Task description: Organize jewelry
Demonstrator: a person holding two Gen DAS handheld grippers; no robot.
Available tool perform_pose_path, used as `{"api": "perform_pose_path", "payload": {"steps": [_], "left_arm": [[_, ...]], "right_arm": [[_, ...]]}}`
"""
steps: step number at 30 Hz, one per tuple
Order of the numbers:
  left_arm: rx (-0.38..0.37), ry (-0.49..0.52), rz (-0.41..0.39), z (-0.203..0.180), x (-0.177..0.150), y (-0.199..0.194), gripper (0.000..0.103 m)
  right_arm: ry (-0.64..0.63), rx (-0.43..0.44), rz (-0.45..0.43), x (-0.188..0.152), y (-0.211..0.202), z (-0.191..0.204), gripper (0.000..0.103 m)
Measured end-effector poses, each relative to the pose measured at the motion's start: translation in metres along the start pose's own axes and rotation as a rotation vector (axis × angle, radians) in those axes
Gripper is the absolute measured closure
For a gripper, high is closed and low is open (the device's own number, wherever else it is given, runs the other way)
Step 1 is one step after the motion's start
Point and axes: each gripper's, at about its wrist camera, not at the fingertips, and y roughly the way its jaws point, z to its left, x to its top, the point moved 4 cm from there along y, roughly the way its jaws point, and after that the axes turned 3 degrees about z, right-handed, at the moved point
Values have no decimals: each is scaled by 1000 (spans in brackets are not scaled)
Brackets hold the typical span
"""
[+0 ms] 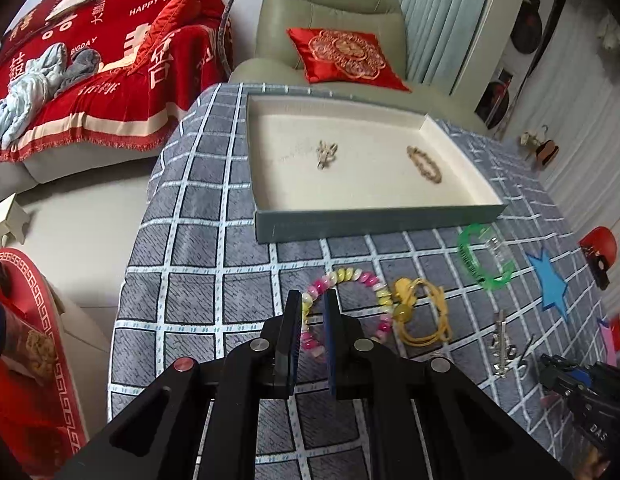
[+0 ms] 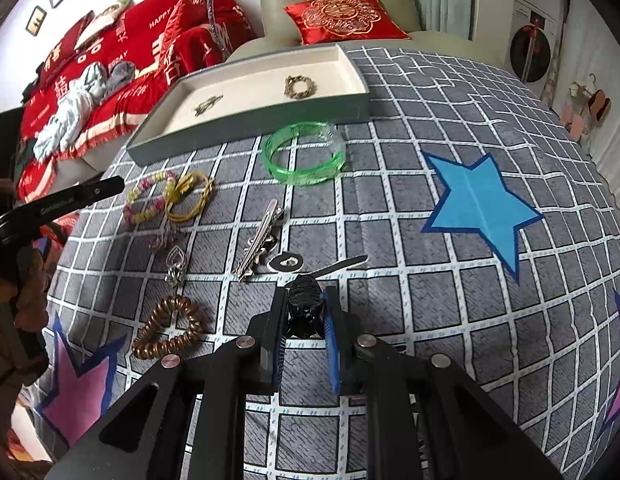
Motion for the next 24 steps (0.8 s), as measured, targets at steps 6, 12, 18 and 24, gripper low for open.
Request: {"api": "perform_pose_path", "payload": {"steps": [6, 12, 18, 24], "left_arm": [[49, 21, 7, 1, -4, 2, 76], [128, 43, 0, 5, -7, 1, 72], [188, 83, -30, 13, -6, -6, 0], [188, 149, 58, 20, -1, 21, 11]], "right_arm": [[10, 10, -6, 1, -4, 1, 84], [6, 29, -14, -1, -8, 7, 84], [8, 46, -22, -2, -10, 8, 84], [13, 51, -29, -5, -13, 8, 84]]}}
